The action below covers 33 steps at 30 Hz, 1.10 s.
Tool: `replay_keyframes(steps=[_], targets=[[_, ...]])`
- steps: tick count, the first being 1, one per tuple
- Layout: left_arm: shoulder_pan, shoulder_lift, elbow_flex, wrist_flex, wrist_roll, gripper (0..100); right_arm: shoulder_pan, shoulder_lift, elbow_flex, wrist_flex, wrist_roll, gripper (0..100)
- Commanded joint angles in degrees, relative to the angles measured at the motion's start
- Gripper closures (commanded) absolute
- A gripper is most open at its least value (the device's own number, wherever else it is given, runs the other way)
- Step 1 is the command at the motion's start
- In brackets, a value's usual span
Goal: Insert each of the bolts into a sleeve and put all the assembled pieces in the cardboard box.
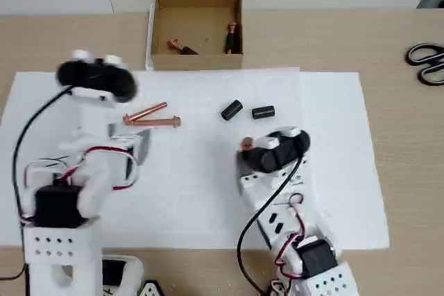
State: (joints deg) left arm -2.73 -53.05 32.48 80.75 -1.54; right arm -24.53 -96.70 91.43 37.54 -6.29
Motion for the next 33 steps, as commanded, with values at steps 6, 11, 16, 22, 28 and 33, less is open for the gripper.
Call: replay_keyframes(steps=[6, 11, 16, 22, 28, 33], targets=[[-1.9, -1.1, 0.0, 2.0, -0.7, 81, 8.5, 0.0, -11.4, 6.4, 5.5, 99.5], [-1.8, -1.1, 0.1, 1.8, -0.7, 81, 8.5, 14.6, -23.7, 2.4, 8.4, 99.5], [-1.8, -1.1, 0.3, 1.8, -0.7, 81, 8.2, 40.0, -39.2, -8.0, 8.4, 99.5], [-1.8, -1.1, 0.5, 1.8, -0.7, 81, 8.1, 73.4, -64.6, -17.5, 8.4, 99.5], [-1.8, -1.1, 0.5, 2.1, -0.7, 81, 8.1, 103.3, -92.2, -20.4, 8.4, 99.5], [-1.8, -1.1, 0.6, 2.2, -0.7, 81, 8.1, 124.8, -113.8, -22.5, 8.4, 99.5]])
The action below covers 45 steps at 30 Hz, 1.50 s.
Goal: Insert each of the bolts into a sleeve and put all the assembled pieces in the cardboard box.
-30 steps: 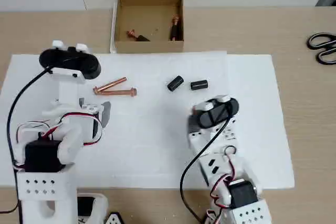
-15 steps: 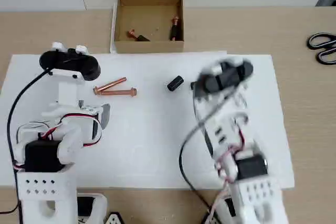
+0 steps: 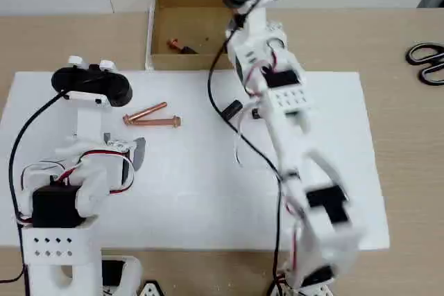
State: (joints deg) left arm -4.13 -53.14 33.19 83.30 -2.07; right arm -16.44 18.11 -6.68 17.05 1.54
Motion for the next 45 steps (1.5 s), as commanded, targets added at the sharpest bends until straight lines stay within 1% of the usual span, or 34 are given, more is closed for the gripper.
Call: replay_keyframes(steps=[1, 6, 12, 17, 24, 26, 30, 33, 40, 45], targets=[[-0.4, -1.0, -0.1, -0.4, -0.2, 81, 0.0, 13.7, -20.0, -2.0, 0.6, 99.5], [-0.4, -1.0, 0.1, -0.4, -0.2, 81, -0.5, 29.0, -36.7, -1.5, 0.6, 99.5], [-0.4, -1.0, 2.0, -0.7, -0.2, 81, -2.4, 40.5, -48.8, -1.5, 0.6, 99.5], [-0.4, -1.0, 1.9, -0.7, -0.2, 81, -3.6, 46.4, -54.6, -1.4, 0.8, 99.5], [-0.4, -1.0, 2.0, -0.7, -0.2, 81, -3.5, 49.9, -54.9, -1.4, 0.9, 99.3], [-0.4, -1.0, 2.0, -0.7, -0.2, 81, -3.4, 50.9, -54.9, -1.6, 0.9, 95.9], [-0.4, -1.0, 2.0, -0.7, -0.2, 81, -3.3, 52.4, -54.9, -1.5, 0.9, 80.7], [-0.4, -1.0, 2.0, -0.7, -0.2, 81, -3.3, 52.2, -54.9, -1.5, 0.9, 73.4], [-0.4, -1.0, 2.0, -0.7, -0.2, 81, -2.9, 50.5, -57.1, -0.7, 1.0, 72.3], [-0.4, -1.0, 2.0, -0.6, -0.2, 81, -1.8, 47.4, -63.2, 6.9, 1.0, 72.3]])
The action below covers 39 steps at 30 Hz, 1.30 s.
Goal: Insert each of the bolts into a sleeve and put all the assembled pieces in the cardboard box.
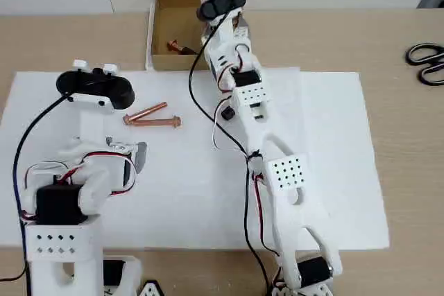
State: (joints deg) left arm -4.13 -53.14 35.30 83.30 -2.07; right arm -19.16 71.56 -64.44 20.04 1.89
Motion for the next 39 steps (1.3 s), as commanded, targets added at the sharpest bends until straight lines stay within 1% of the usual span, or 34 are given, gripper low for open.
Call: replay_keyframes(steps=[1, 5, 11, 14, 17, 22, 23, 25, 30, 34, 36, 39], targets=[[-0.4, -1.0, -0.2, -0.7, -0.2, 81, 1.2, -6.6, -7.2, 5.9, 0.6, 72.3], [-0.4, -1.0, -0.3, -0.7, -0.2, 81, 2.4, -9.5, -16.2, 16.7, 0.6, 72.3], [-0.4, -1.0, -0.2, -0.5, -0.2, 81, 5.2, -13.4, -32.4, 37.9, 0.6, 72.3], [-0.8, -1.0, -0.2, -0.5, -0.3, 81, 7.2, -17.6, -32.1, 47.9, 0.5, 72.3], [-0.8, -1.0, -0.7, -0.7, -0.4, 81, 8.3, -25.5, -32.2, 58.1, 0.4, 72.3], [-1.0, -1.1, -5.6, 1.0, -0.4, 81, 8.4, -36.3, -32.0, 74.1, 0.4, 72.3], [-1.0, -1.1, -7.0, 2.1, -0.4, 81, 8.4, -38.0, -32.0, 75.9, 0.5, 72.3], [-2.1, -1.1, -9.3, 3.5, -0.5, 81, 9.5, -41.8, -32.0, 76.3, 0.5, 72.3], [-9.1, -1.1, -15.0, 5.2, -0.5, 81, 14.7, -51.2, -31.9, 76.7, 0.5, 72.4], [-13.1, -1.1, -15.3, 5.5, -0.3, 81, 19.9, -56.4, -31.8, 76.8, 0.5, 72.4], [-14.2, -1.3, -15.3, 5.5, -0.3, 81, 21.6, -57.8, -31.8, 77.1, 0.5, 72.4], [-13.9, -3.5, -15.3, 6.2, -0.3, 81, 24.1, -59.0, -31.8, 77.2, 0.5, 72.4]])
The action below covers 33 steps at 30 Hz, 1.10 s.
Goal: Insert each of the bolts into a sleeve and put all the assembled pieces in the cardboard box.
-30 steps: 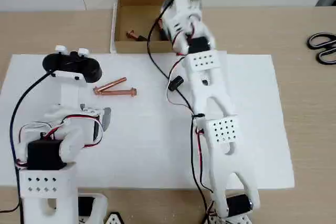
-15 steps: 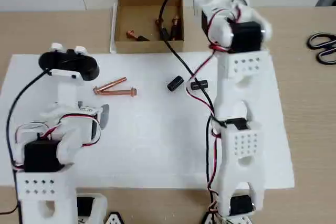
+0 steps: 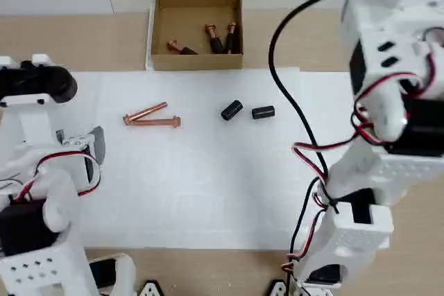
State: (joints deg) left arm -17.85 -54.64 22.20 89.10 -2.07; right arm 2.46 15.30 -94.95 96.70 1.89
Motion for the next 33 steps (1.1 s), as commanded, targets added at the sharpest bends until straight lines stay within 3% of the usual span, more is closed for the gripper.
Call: replay_keyframes(steps=[1, 7, 11, 24, 30, 33], targets=[[0.0, -3.1, -2.2, 0.4, -0.3, 81, 3.2, -3.0, -1.3, 0.7, 0.5, 72.4], [-0.1, -11.0, -2.1, 0.4, -0.4, 81, 3.8, -10.2, -1.1, 0.9, 0.6, 72.5], [-0.4, -16.8, -2.1, 0.4, -0.4, 81, 0.1, -19.0, 8.5, 0.9, 0.6, 72.5], [-0.3, -27.4, 5.0, 0.3, -0.1, 81, -1.8, -59.6, 80.4, -1.3, 0.3, 72.4], [-0.4, -27.4, 6.8, 0.4, 4.0, 81, -1.8, -71.0, 108.4, -8.3, 0.2, 72.4], [-0.4, -27.4, 6.9, 1.3, 6.9, 81, -1.8, -76.0, 123.8, -16.7, 0.2, 72.4]])
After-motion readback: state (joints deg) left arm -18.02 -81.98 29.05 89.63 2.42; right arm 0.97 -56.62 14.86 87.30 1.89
